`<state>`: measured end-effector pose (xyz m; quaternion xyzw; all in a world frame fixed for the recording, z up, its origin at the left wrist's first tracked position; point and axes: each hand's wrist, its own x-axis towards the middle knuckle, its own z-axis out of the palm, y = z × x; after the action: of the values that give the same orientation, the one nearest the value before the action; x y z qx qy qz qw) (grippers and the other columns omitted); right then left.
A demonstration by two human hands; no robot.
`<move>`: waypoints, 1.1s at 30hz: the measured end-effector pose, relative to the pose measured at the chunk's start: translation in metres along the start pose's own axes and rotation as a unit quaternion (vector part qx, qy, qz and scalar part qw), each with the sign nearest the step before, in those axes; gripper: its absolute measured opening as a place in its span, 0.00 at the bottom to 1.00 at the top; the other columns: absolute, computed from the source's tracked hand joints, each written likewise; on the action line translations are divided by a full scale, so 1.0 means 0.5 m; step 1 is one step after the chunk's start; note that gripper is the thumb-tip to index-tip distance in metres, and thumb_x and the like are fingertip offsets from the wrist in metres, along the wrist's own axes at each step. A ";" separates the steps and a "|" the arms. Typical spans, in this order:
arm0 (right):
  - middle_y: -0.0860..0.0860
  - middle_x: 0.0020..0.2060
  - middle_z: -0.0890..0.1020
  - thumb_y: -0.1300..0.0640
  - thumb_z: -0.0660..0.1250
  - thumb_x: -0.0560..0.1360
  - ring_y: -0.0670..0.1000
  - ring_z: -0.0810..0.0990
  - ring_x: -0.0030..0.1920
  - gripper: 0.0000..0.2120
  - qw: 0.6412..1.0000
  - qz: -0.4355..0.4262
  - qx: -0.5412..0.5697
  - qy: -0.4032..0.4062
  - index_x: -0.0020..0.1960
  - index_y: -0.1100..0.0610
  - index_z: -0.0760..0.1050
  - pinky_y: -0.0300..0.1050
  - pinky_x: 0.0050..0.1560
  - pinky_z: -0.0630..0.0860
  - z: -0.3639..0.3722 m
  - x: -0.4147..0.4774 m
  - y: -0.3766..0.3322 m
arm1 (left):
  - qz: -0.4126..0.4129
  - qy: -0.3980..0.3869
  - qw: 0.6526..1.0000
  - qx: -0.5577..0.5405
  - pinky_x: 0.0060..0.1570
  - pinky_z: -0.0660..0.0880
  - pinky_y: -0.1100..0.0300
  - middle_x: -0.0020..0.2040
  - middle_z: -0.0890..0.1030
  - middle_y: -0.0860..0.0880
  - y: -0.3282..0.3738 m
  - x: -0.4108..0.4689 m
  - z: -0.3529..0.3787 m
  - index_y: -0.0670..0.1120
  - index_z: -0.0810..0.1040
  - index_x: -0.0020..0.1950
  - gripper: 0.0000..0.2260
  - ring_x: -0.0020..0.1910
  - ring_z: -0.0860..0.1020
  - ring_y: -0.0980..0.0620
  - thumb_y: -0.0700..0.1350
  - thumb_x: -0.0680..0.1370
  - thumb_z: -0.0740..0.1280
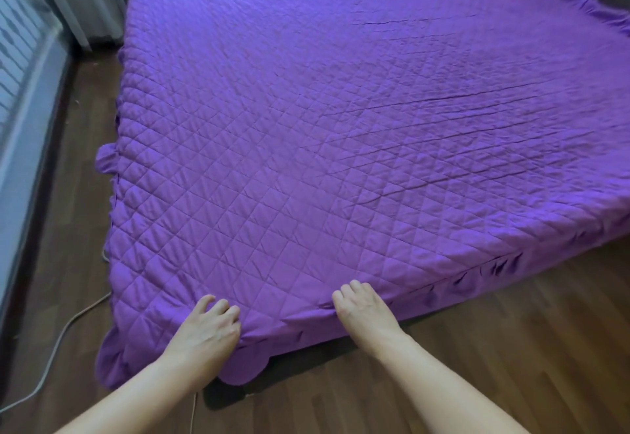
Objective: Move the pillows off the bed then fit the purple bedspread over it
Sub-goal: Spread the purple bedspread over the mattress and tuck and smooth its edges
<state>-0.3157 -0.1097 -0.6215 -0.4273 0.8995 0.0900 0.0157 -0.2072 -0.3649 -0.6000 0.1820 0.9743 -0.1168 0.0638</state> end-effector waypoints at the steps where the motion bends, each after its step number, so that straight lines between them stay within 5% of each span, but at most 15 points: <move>1: 0.49 0.26 0.71 0.65 0.73 0.49 0.51 0.72 0.28 0.17 1.000 0.012 0.007 -0.010 0.31 0.52 0.71 0.41 0.30 0.70 -0.001 0.004 0.000 | 0.006 -0.035 0.999 -0.006 0.37 0.72 0.54 0.27 0.73 0.51 0.003 0.012 -0.017 0.49 0.75 0.24 0.06 0.27 0.74 0.49 0.45 0.53 0.71; 2: 0.49 0.26 0.71 0.65 0.75 0.47 0.51 0.72 0.28 0.19 1.000 0.022 0.015 -0.015 0.31 0.52 0.71 0.41 0.30 0.70 0.000 0.003 0.001 | 0.014 -0.075 0.997 -0.001 0.35 0.73 0.55 0.28 0.75 0.51 0.001 0.025 -0.026 0.48 0.77 0.25 0.10 0.29 0.76 0.49 0.46 0.50 0.75; 4: 0.49 0.26 0.71 0.65 0.76 0.46 0.51 0.71 0.28 0.20 0.999 0.030 0.034 -0.012 0.32 0.52 0.70 0.41 0.30 0.69 0.003 -0.002 0.003 | -0.018 -0.167 0.986 -0.017 0.40 0.72 0.54 0.38 0.79 0.49 -0.004 0.057 -0.046 0.48 0.80 0.37 0.10 0.39 0.79 0.47 0.49 0.60 0.76; 7: 0.49 0.28 0.73 0.66 0.75 0.46 0.52 0.73 0.29 0.20 0.997 0.028 0.072 -0.016 0.33 0.53 0.71 0.40 0.30 0.66 -0.014 -0.001 0.020 | -0.094 -0.048 0.991 -0.080 0.30 0.74 0.56 0.33 0.77 0.49 0.003 0.125 -0.053 0.48 0.76 0.35 0.14 0.32 0.78 0.46 0.50 0.58 0.78; 9: 0.53 0.32 0.76 0.65 0.71 0.56 0.56 0.75 0.33 0.13 0.991 0.029 0.128 0.006 0.37 0.56 0.72 0.44 0.33 0.66 -0.026 0.012 0.047 | -0.125 0.011 0.984 -0.126 0.45 0.76 0.48 0.49 0.80 0.46 0.024 0.187 -0.063 0.50 0.77 0.52 0.14 0.47 0.79 0.41 0.54 0.70 0.70; 11: 0.55 0.40 0.76 0.62 0.66 0.64 0.59 0.76 0.40 0.08 0.982 0.101 0.146 0.068 0.44 0.56 0.73 0.50 0.39 0.72 -0.040 0.038 0.085 | -0.130 0.001 0.980 -0.152 0.68 0.56 0.37 0.76 0.56 0.51 0.057 0.251 -0.067 0.59 0.58 0.74 0.21 0.73 0.58 0.39 0.56 0.80 0.54; 12: 0.57 0.50 0.75 0.58 0.63 0.70 0.61 0.75 0.49 0.11 0.974 0.155 0.147 0.071 0.52 0.55 0.74 0.56 0.46 0.74 -0.047 0.054 0.111 | -0.141 -0.023 0.979 -0.148 0.69 0.46 0.35 0.75 0.43 0.56 0.076 0.276 -0.056 0.63 0.46 0.75 0.22 0.76 0.45 0.40 0.59 0.81 0.46; 14: 0.55 0.73 0.55 0.46 0.55 0.79 0.64 0.57 0.70 0.22 0.954 0.241 0.164 -0.065 0.72 0.44 0.59 0.68 0.63 0.60 -0.035 0.072 0.171 | -0.154 -0.045 0.972 -0.169 0.67 0.39 0.32 0.75 0.36 0.57 0.113 0.297 -0.026 0.67 0.38 0.72 0.25 0.75 0.36 0.41 0.65 0.75 0.33; 17: 0.50 0.76 0.37 0.33 0.44 0.77 0.64 0.39 0.74 0.30 0.902 0.334 0.198 -0.189 0.75 0.39 0.39 0.74 0.66 0.48 0.025 0.020 0.235 | -0.152 -0.053 0.975 -0.154 0.64 0.46 0.28 0.78 0.51 0.52 0.154 0.259 0.025 0.67 0.44 0.73 0.25 0.75 0.48 0.37 0.66 0.76 0.32; 19: 0.52 0.76 0.37 0.33 0.42 0.76 0.62 0.39 0.75 0.33 0.896 0.357 0.179 -0.194 0.76 0.44 0.37 0.73 0.67 0.47 0.060 -0.053 0.234 | -0.124 -0.055 0.983 -0.121 0.62 0.52 0.30 0.75 0.63 0.50 0.165 0.225 0.043 0.64 0.53 0.74 0.23 0.73 0.57 0.37 0.64 0.79 0.40; 21: 0.53 0.76 0.36 0.34 0.42 0.77 0.64 0.45 0.75 0.34 0.903 0.346 0.173 -0.188 0.76 0.48 0.36 0.69 0.70 0.46 0.061 -0.098 0.223 | -0.109 -0.063 0.986 -0.113 0.63 0.51 0.32 0.74 0.64 0.49 0.166 0.210 0.043 0.63 0.55 0.74 0.23 0.74 0.54 0.38 0.64 0.79 0.43; 24: 0.55 0.76 0.39 0.36 0.42 0.78 0.63 0.49 0.74 0.33 0.906 0.346 0.157 -0.186 0.77 0.51 0.39 0.65 0.71 0.44 0.042 -0.096 0.225 | -0.120 -0.046 0.984 -0.124 0.65 0.45 0.36 0.74 0.63 0.51 0.163 0.199 0.039 0.63 0.55 0.74 0.23 0.75 0.49 0.40 0.63 0.80 0.43; 26: 0.58 0.76 0.47 0.37 0.43 0.79 0.64 0.51 0.74 0.33 0.908 0.357 0.104 -0.194 0.77 0.54 0.45 0.67 0.70 0.46 0.025 -0.081 0.225 | -0.117 -0.042 0.985 -0.123 0.66 0.48 0.41 0.72 0.67 0.52 0.163 0.182 0.030 0.63 0.58 0.73 0.21 0.72 0.58 0.41 0.61 0.81 0.42; 29: 0.67 0.67 0.69 0.41 0.48 0.77 0.67 0.64 0.68 0.32 0.942 0.307 0.074 -0.114 0.68 0.62 0.69 0.72 0.64 0.57 0.000 -0.051 0.187 | -0.128 0.012 0.983 -0.131 0.63 0.62 0.49 0.65 0.76 0.48 0.122 0.126 0.021 0.58 0.67 0.68 0.18 0.65 0.72 0.42 0.48 0.81 0.48; 33: 0.59 0.72 0.64 0.42 0.56 0.73 0.65 0.65 0.69 0.29 0.981 0.106 0.129 -0.097 0.71 0.52 0.66 0.70 0.63 0.62 -0.048 0.032 0.051 | -0.382 0.037 0.905 -0.182 0.57 0.71 0.36 0.64 0.75 0.40 0.003 0.011 0.017 0.49 0.73 0.64 0.24 0.64 0.71 0.32 0.34 0.69 0.61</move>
<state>-0.3444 -0.1102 -0.5957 -0.3131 0.9380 0.0156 0.1481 -0.2109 -0.3641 -0.6094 -0.2151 0.9750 0.0545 0.0100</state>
